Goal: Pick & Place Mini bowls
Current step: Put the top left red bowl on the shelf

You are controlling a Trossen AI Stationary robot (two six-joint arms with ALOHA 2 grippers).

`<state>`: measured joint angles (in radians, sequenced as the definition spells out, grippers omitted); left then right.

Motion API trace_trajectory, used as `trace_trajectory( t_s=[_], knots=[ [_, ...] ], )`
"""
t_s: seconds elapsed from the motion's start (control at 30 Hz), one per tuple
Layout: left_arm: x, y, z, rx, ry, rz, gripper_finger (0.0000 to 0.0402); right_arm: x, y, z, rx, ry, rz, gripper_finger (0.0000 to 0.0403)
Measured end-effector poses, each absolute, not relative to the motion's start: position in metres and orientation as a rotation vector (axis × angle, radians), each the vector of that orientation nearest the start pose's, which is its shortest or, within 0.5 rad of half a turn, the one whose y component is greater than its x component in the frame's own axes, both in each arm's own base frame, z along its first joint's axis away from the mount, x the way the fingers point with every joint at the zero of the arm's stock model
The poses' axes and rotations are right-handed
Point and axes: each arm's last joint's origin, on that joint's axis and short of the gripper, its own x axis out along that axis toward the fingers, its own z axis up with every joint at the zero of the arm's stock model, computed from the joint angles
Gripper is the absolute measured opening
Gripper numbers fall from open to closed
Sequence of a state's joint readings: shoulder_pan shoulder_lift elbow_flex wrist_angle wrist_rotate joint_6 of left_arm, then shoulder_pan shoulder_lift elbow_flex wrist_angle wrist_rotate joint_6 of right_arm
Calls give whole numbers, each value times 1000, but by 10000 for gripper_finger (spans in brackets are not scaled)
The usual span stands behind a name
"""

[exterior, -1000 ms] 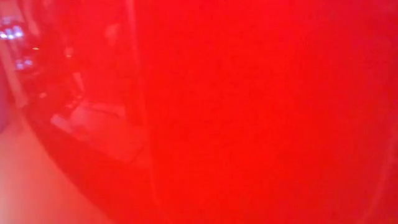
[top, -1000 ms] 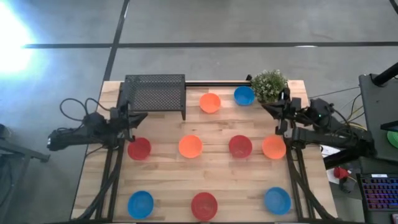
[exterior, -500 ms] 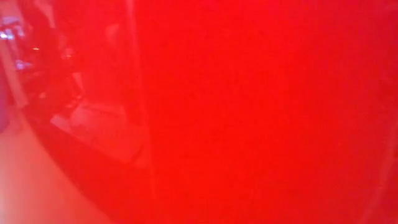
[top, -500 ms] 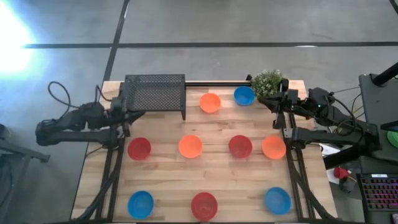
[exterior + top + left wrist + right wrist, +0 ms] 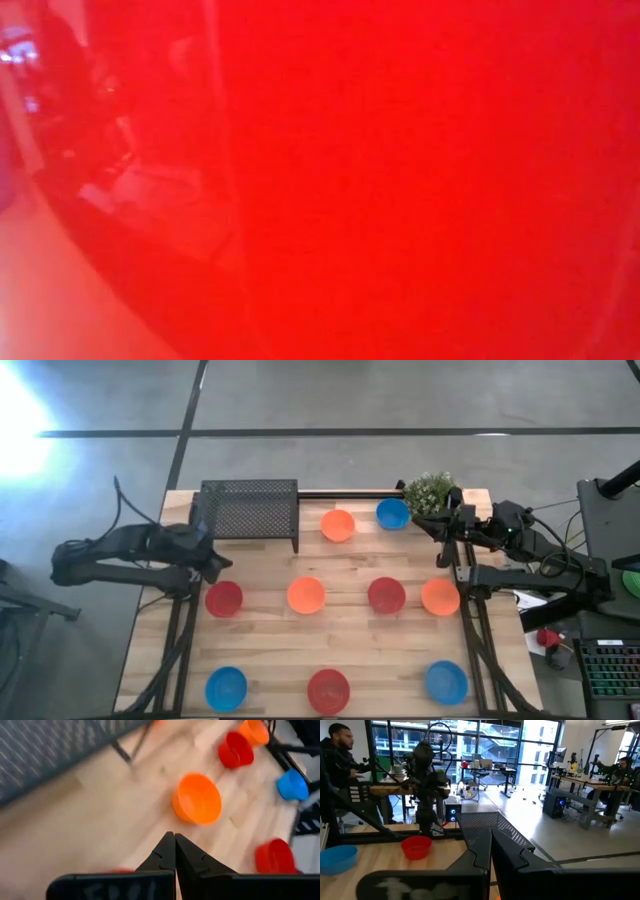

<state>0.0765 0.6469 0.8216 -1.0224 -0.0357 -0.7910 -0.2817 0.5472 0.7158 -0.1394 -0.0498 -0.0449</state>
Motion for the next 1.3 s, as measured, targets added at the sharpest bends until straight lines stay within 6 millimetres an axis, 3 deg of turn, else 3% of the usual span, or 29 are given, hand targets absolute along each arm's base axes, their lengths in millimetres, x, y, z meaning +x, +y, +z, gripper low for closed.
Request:
trace_trajectory(
  t_s=[0.23,0.53,0.93,1.3],
  knots=[
    [118,6,276,-872,913,398,0,118,-33,344,-85,-19,-232,8],
    [135,8,264,-967,1001,509,3,118,-33,343,-84,-16,-231,8],
    [145,7,246,-1032,1172,579,100,118,-33,343,-90,-16,-231,8],
    [159,6,212,-1075,1310,606,110,118,-33,343,-94,-14,-232,8]
  ],
)
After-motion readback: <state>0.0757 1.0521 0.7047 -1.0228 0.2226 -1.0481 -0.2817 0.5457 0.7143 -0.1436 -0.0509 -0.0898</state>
